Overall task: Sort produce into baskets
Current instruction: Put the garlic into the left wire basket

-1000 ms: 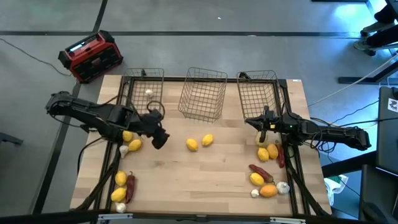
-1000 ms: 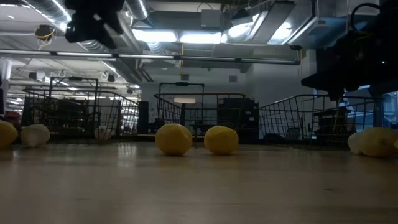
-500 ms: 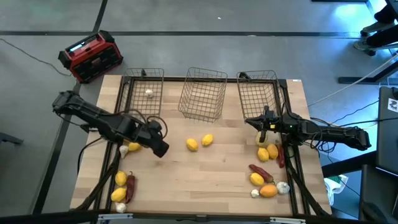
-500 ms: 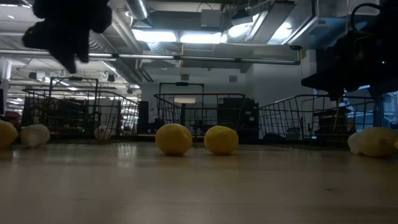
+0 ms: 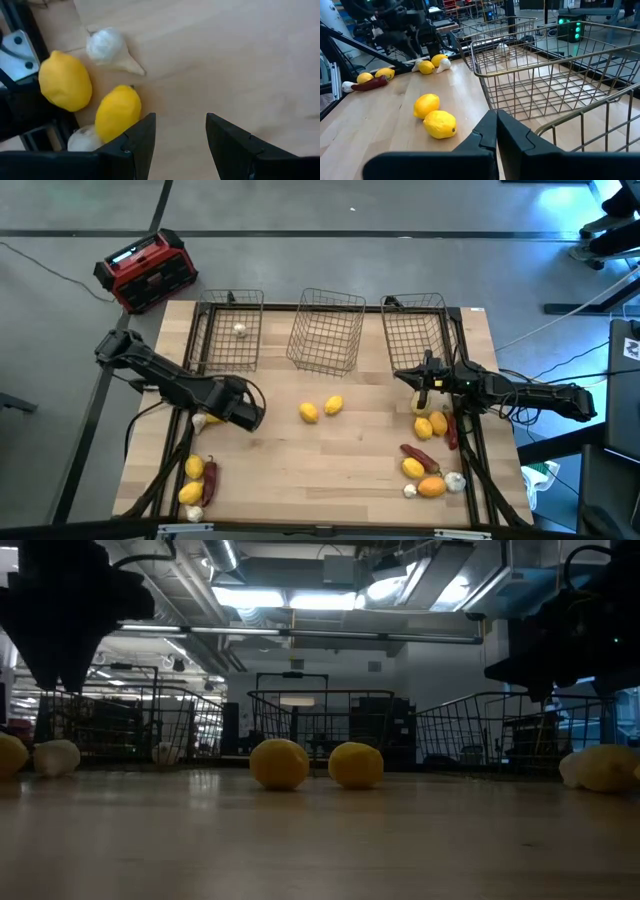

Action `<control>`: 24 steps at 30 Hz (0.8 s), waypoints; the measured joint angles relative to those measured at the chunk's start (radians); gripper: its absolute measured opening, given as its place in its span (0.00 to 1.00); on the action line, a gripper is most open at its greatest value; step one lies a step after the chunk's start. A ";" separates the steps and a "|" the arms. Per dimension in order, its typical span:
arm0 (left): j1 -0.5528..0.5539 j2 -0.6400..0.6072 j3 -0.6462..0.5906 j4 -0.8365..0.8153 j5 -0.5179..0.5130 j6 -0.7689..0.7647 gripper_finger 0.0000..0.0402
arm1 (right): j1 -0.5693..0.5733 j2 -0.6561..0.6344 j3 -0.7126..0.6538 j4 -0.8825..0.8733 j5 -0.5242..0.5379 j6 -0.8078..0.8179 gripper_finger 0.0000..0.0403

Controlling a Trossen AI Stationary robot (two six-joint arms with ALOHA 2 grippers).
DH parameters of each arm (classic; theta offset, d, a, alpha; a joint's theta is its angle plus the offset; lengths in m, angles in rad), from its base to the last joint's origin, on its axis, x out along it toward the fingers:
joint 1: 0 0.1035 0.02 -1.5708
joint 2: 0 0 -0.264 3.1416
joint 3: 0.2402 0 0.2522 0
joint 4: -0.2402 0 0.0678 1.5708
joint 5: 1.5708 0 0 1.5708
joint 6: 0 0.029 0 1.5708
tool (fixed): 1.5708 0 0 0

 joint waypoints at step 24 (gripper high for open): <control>-0.002 0.059 -0.293 0.166 -0.082 -0.200 0.33 | 0.000 0.000 0.000 0.002 0.019 0.012 0.04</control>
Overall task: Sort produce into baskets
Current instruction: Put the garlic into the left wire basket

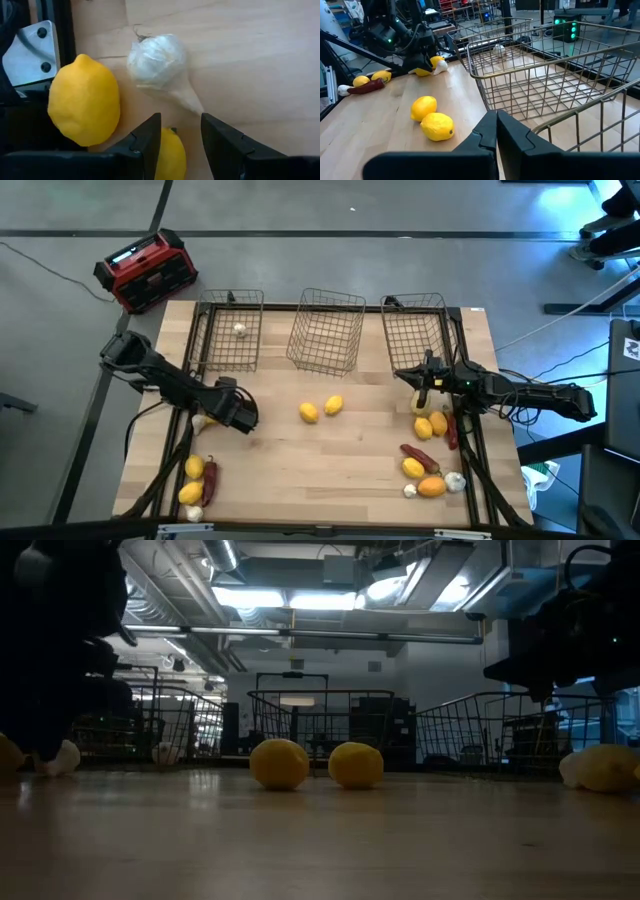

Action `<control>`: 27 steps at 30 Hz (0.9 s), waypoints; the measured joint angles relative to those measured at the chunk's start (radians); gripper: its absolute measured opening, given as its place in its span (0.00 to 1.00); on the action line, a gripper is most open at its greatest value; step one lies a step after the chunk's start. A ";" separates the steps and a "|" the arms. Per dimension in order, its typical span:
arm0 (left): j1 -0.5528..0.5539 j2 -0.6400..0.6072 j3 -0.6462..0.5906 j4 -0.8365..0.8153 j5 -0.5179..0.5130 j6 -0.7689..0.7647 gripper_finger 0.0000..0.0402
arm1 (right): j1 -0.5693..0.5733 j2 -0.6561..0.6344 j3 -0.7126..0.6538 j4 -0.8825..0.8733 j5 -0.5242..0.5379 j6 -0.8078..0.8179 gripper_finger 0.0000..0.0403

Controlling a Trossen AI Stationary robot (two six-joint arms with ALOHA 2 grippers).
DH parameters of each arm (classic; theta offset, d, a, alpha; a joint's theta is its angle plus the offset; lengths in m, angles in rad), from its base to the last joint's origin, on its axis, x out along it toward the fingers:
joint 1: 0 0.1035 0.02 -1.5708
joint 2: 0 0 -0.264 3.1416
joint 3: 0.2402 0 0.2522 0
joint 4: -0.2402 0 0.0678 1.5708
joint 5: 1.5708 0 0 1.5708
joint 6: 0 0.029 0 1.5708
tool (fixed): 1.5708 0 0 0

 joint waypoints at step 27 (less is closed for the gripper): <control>0.000 0.000 -0.084 0.068 -0.122 -0.145 0.32 | 0.000 0.000 0.000 0.002 0.000 0.000 0.04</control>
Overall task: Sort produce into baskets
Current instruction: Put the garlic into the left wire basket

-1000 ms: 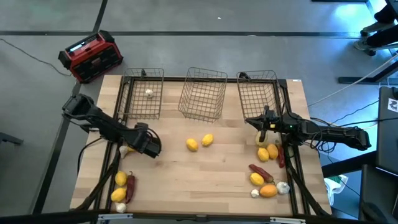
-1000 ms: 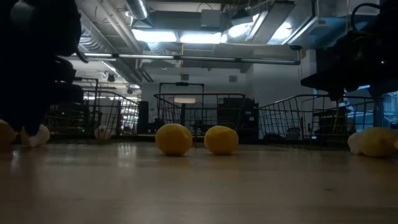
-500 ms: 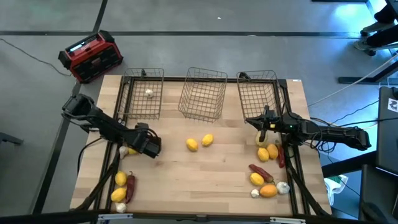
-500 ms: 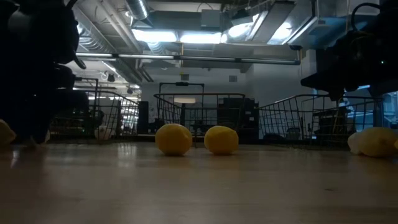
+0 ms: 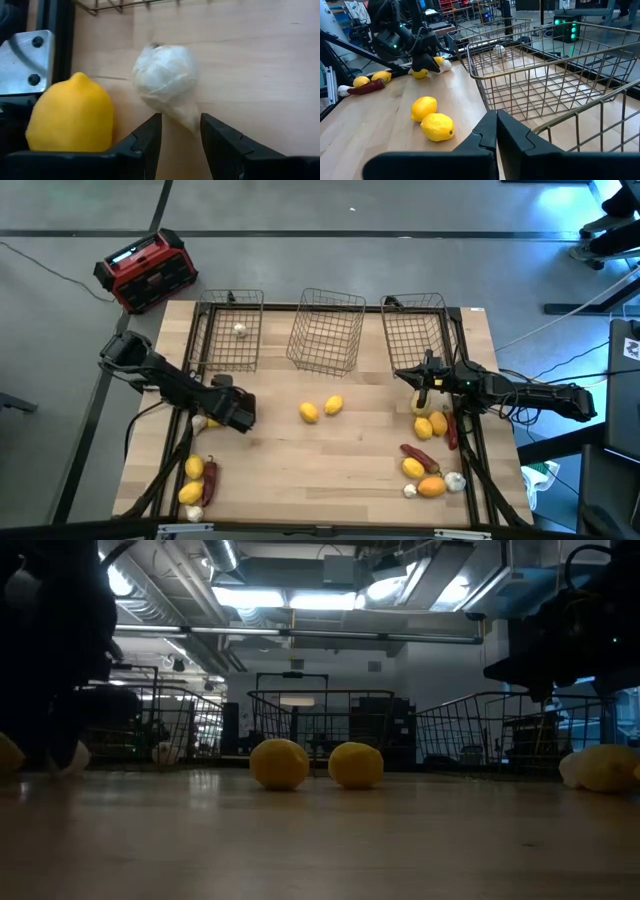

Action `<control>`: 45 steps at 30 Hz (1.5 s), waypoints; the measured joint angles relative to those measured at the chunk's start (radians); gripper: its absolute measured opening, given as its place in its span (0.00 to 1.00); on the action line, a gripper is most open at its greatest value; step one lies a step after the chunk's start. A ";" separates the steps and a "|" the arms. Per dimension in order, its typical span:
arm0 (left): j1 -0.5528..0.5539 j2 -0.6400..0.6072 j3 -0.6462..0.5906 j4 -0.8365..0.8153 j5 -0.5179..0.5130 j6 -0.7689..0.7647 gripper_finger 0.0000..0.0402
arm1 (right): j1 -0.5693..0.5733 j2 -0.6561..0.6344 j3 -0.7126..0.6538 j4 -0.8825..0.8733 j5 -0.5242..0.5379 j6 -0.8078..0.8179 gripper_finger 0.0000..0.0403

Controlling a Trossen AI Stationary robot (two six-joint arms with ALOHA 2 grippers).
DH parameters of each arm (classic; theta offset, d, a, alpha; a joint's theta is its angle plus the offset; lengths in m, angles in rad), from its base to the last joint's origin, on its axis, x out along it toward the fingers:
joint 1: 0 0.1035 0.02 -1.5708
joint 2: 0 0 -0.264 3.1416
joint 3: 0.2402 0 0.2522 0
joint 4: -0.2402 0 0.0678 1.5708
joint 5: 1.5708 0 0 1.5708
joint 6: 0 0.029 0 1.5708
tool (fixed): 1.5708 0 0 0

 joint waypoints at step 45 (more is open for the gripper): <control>-0.022 0.002 0.096 0.137 -0.024 0.199 0.09 | 0.000 0.000 0.000 -0.003 0.000 0.000 0.04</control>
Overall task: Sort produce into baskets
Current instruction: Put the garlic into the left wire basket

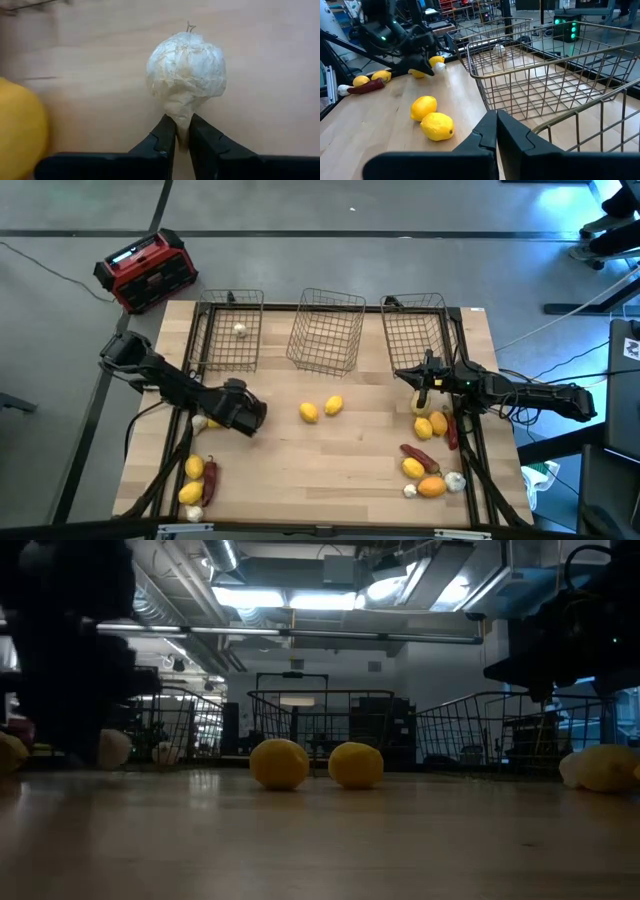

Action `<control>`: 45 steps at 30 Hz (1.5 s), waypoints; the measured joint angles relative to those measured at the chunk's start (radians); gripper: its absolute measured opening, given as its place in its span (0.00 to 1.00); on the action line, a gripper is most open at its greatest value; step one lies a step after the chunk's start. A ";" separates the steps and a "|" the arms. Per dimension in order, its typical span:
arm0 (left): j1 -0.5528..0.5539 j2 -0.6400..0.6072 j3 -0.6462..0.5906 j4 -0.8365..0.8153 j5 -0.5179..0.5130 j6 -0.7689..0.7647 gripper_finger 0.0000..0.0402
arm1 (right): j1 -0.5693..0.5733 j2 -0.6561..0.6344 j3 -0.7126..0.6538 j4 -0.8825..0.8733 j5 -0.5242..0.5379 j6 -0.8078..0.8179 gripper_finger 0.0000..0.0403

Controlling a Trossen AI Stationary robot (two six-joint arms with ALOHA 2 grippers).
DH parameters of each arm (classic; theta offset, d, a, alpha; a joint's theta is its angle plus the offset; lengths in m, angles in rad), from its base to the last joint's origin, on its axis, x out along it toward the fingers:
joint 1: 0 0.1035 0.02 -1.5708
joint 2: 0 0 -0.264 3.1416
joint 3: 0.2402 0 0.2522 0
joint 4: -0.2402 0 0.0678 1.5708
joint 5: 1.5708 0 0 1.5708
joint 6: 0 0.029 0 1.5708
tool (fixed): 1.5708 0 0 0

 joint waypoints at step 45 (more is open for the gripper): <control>0.658 -0.381 0.430 -0.151 -0.257 0.961 0.11 | 0.000 0.000 0.000 0.007 0.000 -0.007 0.04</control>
